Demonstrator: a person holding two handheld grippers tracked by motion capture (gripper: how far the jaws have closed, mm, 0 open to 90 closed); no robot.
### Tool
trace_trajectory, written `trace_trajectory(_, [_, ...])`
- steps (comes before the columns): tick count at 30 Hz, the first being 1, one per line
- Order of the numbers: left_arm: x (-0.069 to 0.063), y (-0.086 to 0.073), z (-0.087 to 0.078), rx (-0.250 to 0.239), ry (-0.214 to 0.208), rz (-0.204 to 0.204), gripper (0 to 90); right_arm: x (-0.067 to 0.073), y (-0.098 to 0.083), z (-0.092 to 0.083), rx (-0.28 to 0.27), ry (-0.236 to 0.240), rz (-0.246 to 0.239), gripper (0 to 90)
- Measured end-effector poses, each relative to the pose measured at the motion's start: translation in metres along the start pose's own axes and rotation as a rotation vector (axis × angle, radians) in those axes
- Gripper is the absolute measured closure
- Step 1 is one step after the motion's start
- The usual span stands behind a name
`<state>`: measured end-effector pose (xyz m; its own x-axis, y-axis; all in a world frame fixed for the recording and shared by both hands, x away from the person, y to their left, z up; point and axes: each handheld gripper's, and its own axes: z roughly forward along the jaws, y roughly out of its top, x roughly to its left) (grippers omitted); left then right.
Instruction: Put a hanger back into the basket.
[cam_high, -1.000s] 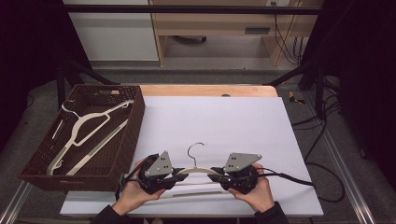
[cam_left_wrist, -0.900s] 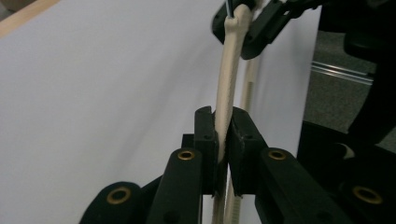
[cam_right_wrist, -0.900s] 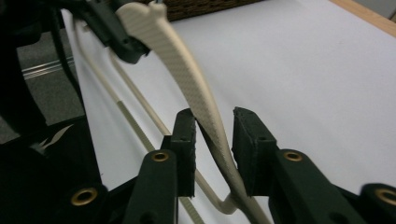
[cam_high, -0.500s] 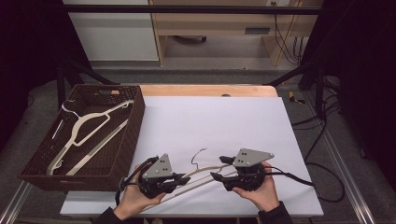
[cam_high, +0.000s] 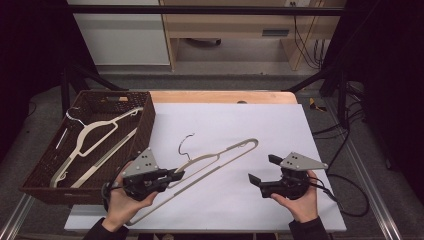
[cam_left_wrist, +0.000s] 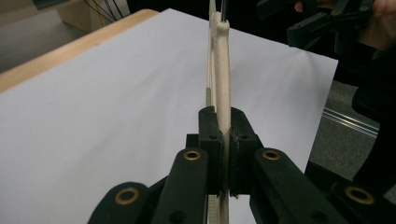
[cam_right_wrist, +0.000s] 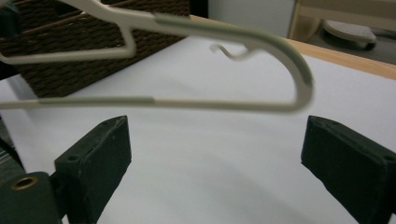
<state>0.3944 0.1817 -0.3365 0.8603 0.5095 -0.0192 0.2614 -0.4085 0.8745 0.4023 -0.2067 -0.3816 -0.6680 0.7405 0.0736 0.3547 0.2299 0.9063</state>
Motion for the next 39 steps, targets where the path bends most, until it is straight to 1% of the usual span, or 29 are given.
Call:
trace_trajectory(2, [0.004,0.005,-0.010,-0.016,0.014,-0.003,86.2,-0.003,-0.002,-0.002,-0.008,-0.027,0.013,4.7])
trace_trajectory(5, [0.010,0.012,-0.020,-0.023,0.036,0.000,86.2,-0.007,-0.006,-0.003,-0.016,-0.065,0.015,4.2])
trace_trajectory(6, [0.012,0.014,-0.023,-0.024,0.041,0.000,86.2,-0.009,-0.007,-0.004,-0.018,-0.070,0.011,3.8])
trace_trajectory(7, [0.015,0.018,-0.027,-0.026,0.047,-0.002,86.2,-0.010,-0.007,-0.004,-0.021,-0.076,0.020,3.2])
trace_trajectory(9, [0.020,0.023,-0.034,-0.035,0.055,0.001,86.2,-0.011,-0.008,-0.006,-0.022,-0.089,0.021,1.8])
trace_trajectory(12, [0.028,0.030,-0.043,-0.048,0.060,-0.007,86.2,-0.013,-0.009,-0.007,-0.024,-0.114,0.023,0.2])
trace_trajectory(15, [0.038,0.037,-0.054,-0.055,0.080,-0.009,86.2,-0.015,-0.011,-0.009,-0.025,-0.123,0.015,0.2])
trace_trajectory(16, [0.042,0.039,-0.057,-0.054,0.091,-0.003,86.2,-0.016,-0.012,-0.010,-0.022,-0.129,0.013,0.2])
trace_trajectory(19, [0.053,0.043,-0.064,-0.055,0.116,-0.005,86.2,-0.017,-0.012,-0.012,-0.026,-0.132,0.017,0.2])
trace_trajectory(23, [0.070,0.044,-0.072,-0.057,0.156,-0.005,86.2,-0.018,-0.013,-0.013,-0.030,-0.132,0.017,0.2])
trace_trajectory(25, [0.082,0.044,-0.078,-0.068,0.174,-0.026,86.2,-0.018,-0.013,-0.014,-0.033,-0.134,0.019,0.2])
trace_trajectory(28, [0.092,0.043,-0.084,-0.067,0.194,-0.034,86.2,-0.018,-0.013,-0.014,-0.033,-0.133,0.019,0.2])
trace_trajectory(30, [0.104,0.043,-0.090,-0.064,0.219,-0.043,86.2,-0.019,-0.013,-0.014,-0.037,-0.134,0.015,0.2])
trace_trajectory(31, [0.111,0.043,-0.093,-0.064,0.230,-0.056,86.2,-0.019,-0.013,-0.014,-0.043,-0.137,0.016,0.2])
trace_trajectory(33, [0.120,0.042,-0.099,-0.066,0.244,-0.065,86.2,-0.019,-0.013,-0.015,-0.045,-0.136,0.020,0.3])
trace_trajectory(36, [0.132,0.039,-0.108,-0.062,0.270,-0.072,86.2,-0.019,-0.013,-0.015,-0.046,-0.136,0.019,0.2])
trace_trajectory(39, [0.146,0.035,-0.117,-0.047,0.301,-0.079,86.1,-0.020,-0.013,-0.015,-0.045,-0.136,0.018,0.2])
